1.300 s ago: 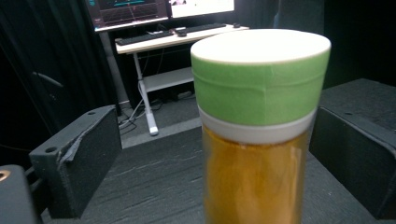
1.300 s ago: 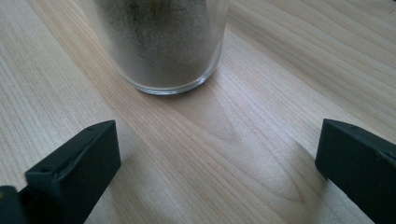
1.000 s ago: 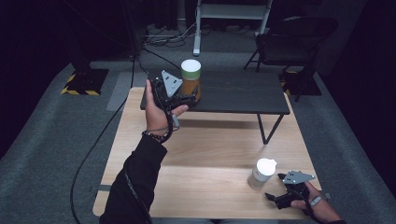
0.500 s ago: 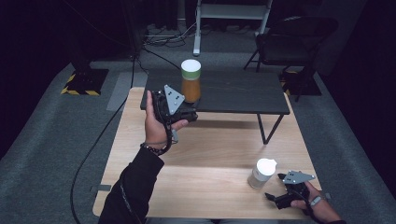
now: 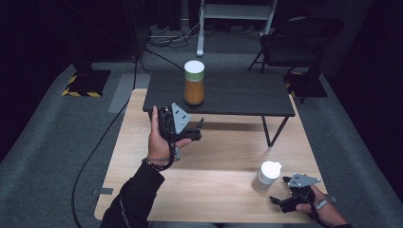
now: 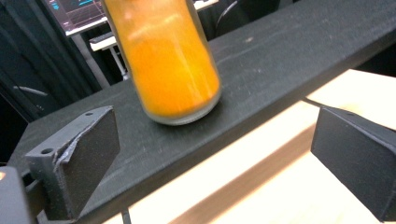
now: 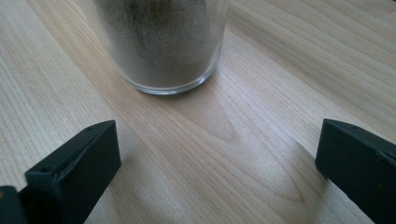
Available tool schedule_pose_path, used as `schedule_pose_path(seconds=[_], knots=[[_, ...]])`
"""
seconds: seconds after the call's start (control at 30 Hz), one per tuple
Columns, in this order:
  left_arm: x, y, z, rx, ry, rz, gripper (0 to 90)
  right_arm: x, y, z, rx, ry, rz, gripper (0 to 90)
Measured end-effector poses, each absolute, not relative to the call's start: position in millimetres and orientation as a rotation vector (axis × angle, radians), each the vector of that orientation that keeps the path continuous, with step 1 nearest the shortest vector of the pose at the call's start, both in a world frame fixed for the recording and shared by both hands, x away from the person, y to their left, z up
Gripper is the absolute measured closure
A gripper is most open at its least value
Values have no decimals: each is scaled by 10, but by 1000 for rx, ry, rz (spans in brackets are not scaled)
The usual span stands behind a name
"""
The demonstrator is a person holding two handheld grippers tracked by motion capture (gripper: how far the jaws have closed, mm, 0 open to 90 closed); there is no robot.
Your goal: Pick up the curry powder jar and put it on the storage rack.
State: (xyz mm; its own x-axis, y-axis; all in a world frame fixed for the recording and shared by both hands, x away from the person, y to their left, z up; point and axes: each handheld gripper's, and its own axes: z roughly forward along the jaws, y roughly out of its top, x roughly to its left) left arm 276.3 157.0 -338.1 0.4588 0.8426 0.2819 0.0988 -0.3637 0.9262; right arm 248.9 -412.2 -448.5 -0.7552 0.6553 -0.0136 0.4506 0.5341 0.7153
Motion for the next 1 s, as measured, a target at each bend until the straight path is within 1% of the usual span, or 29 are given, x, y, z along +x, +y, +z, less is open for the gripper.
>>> schedule_pose_path(seconds=[0.33, 1.0], knots=[[2668, 1571, -3516, 1828, 797, 1003, 13, 2487, -4121, -4485, 925, 2494, 1043, 0], [2549, 1613, -3837, 1956, 818, 950, 13, 2485, -4120, -4485, 926, 2493, 1043, 0]])
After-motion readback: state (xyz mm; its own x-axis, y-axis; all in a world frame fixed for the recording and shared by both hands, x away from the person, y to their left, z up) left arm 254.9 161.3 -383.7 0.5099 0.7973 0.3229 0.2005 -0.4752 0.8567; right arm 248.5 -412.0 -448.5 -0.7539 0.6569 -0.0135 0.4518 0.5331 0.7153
